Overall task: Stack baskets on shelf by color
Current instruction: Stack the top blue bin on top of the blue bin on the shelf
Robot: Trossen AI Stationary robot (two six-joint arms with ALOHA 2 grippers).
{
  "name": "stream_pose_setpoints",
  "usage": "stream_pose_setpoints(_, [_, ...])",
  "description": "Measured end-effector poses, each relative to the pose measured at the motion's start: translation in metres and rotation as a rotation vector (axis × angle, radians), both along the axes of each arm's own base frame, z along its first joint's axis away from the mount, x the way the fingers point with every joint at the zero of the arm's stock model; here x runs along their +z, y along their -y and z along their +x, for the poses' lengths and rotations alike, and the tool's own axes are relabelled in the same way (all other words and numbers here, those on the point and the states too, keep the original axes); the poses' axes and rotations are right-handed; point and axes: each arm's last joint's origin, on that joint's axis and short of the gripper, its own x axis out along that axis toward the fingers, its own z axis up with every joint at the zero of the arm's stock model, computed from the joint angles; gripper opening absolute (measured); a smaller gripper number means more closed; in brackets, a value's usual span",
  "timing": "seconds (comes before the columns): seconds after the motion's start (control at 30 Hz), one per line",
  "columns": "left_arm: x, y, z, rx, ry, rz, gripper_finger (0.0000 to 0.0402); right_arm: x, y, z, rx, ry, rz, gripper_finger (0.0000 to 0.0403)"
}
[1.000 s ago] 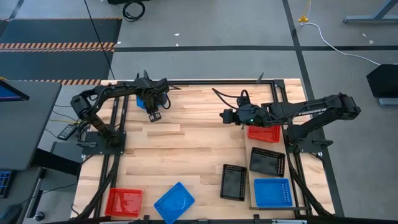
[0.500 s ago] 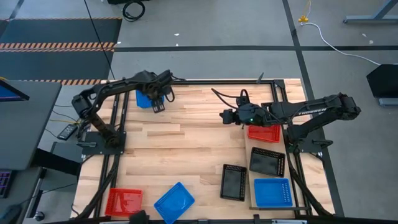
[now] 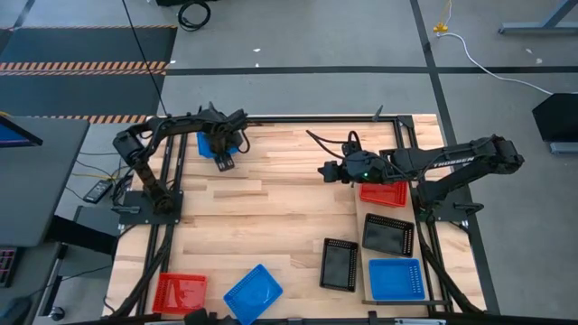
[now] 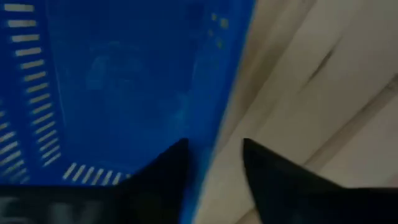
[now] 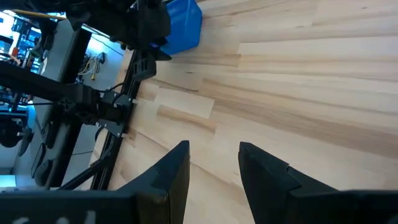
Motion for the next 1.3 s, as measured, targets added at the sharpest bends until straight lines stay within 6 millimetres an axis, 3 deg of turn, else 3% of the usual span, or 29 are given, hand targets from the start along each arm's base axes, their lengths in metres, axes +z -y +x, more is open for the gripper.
stream_pose_setpoints(0.1, [0.004,0.005,0.004,-0.018,-0.001,-0.039,0.0055,0.000,0.000,0.000,-0.001,-0.001,-0.006,0.0142])
stream_pose_setpoints(0.17, [0.010,0.008,0.008,-0.024,0.019,-0.075,0.0017,0.000,0.000,0.000,0.003,-0.005,-0.018,0.0142])
stream_pose_setpoints(0.33, [0.034,0.021,0.029,-0.066,0.066,-0.093,0.0013,0.000,0.001,0.000,0.028,-0.017,-0.053,0.0142])
stream_pose_setpoints(0.5, [0.074,0.044,0.062,-0.135,0.178,-0.046,0.0009,0.000,0.007,0.000,0.006,-0.007,-0.010,0.0142])
stream_pose_setpoints(0.73, [0.132,0.098,0.108,-0.281,0.413,-0.012,0.0009,-0.001,0.020,0.001,0.039,-0.008,0.082,0.0142])
stream_pose_setpoints(0.87, [0.153,0.129,0.121,-0.376,0.498,0.001,0.0009,-0.001,0.026,0.000,0.077,-0.011,0.116,0.0142])
stream_pose_setpoints(1.07, [0.152,0.149,0.129,-0.328,0.509,-0.006,0.0009,-0.001,0.037,0.000,0.049,-0.001,0.150,0.0141])
stream_pose_setpoints(1.3, [0.135,0.152,0.139,-0.317,0.461,-0.036,0.0009,-0.016,0.046,0.016,0.123,-0.033,0.187,0.0141])
